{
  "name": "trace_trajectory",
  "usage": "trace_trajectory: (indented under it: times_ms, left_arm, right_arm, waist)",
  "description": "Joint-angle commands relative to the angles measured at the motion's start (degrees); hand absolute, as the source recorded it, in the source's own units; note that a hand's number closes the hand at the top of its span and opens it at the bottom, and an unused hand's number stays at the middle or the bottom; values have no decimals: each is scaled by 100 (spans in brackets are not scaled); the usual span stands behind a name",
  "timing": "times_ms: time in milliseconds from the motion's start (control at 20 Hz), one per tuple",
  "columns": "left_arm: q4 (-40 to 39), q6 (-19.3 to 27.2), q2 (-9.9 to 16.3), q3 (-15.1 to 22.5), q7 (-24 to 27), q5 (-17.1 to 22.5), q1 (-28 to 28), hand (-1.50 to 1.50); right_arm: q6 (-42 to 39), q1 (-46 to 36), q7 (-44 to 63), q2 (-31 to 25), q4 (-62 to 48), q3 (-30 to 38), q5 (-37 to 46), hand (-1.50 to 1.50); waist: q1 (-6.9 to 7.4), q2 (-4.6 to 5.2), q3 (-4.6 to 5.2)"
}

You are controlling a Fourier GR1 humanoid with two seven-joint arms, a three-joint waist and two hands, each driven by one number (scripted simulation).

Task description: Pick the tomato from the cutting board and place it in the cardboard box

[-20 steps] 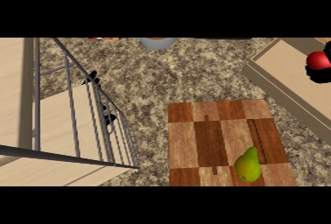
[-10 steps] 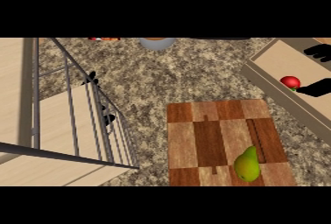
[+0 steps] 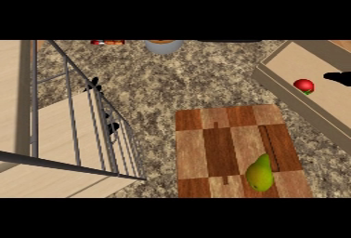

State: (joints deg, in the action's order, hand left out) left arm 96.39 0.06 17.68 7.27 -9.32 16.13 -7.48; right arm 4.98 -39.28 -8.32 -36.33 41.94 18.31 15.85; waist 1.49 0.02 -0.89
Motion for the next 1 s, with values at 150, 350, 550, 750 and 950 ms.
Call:
trace_trajectory:
  times_ms: [150,350,550,750,950]
  left_arm:
    - [-404,363,202,-810,-171,195,484,0]
    - [-415,331,178,-845,-310,285,389,0]
    - [-354,288,111,-772,-150,223,581,0]
    - [-227,112,221,-806,-170,304,629,0]
    - [-367,320,116,-776,-288,122,295,0]
  right_arm:
    - [-679,256,-537,-602,-530,891,-819,-150]
    - [-989,130,-607,-957,-931,1215,-1069,-150]
    - [-1684,558,-1094,-1350,-1139,1246,-1107,-150]
    - [-1840,542,-1389,-1566,-1496,1413,-1186,-150]
    - [-2026,713,-1758,-1782,-1704,1364,-1071,-150]
  waist:
    - [-35,42,74]
    - [23,65,72]
    - [-15,49,73]
    - [139,79,63]
    - [68,91,61]
